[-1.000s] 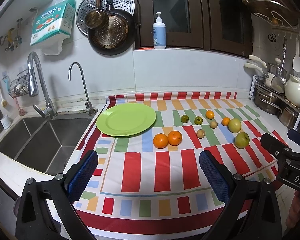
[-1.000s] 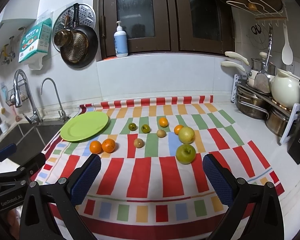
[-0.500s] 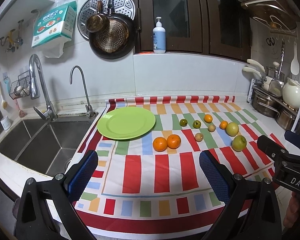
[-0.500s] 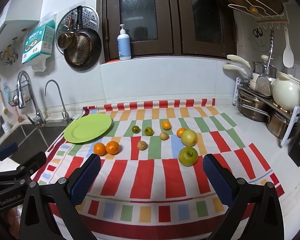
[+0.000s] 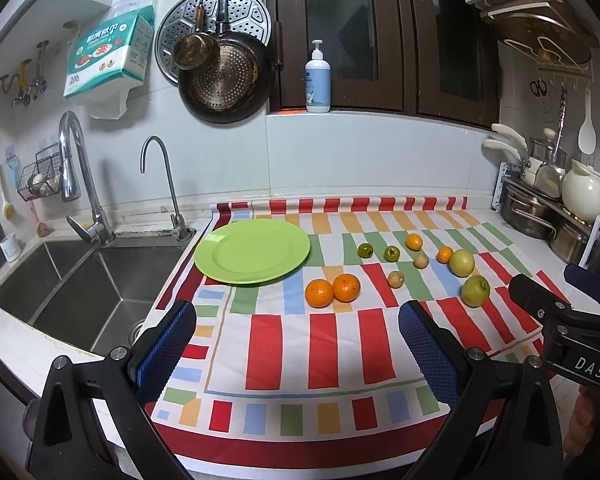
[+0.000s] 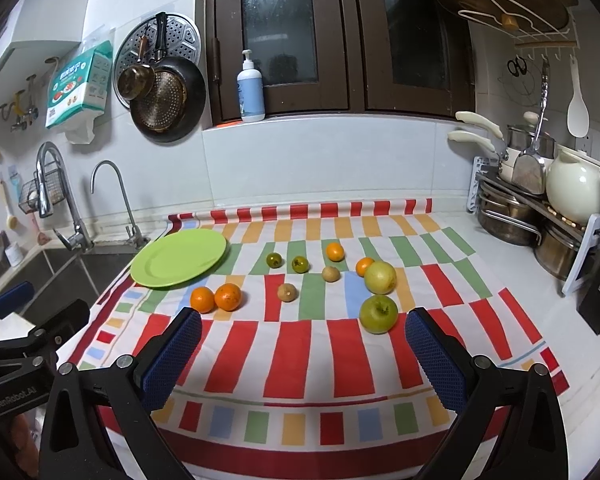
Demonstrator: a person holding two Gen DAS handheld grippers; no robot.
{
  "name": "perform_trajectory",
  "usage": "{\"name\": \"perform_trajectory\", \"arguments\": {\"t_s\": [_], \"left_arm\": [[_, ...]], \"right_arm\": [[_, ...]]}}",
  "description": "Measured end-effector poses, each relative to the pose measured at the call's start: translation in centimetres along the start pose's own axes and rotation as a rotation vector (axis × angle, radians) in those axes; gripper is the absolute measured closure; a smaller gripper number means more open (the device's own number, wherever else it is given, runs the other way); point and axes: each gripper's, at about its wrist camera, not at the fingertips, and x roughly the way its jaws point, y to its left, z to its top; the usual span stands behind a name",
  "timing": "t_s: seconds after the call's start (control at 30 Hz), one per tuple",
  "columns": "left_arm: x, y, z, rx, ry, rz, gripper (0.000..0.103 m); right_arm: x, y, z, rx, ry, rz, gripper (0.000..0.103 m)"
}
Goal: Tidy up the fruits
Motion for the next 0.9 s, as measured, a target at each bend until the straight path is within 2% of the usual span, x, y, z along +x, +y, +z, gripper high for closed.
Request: {"name": "perform_trajectory", "arguments": {"t_s": [0.53, 0.9], "left_arm": [[0.2, 0.1, 0.1, -0.002, 0.008, -0.003, 0.000], [2.2, 0.7, 0.1, 0.005, 0.029, -0.009, 0.000]], "right_arm": [[0.4, 0.3, 0.0, -0.002, 0.011, 0.002, 0.001], [1.8, 1.0, 0.4, -0.010, 0.028, 0.010, 0.001]]}}
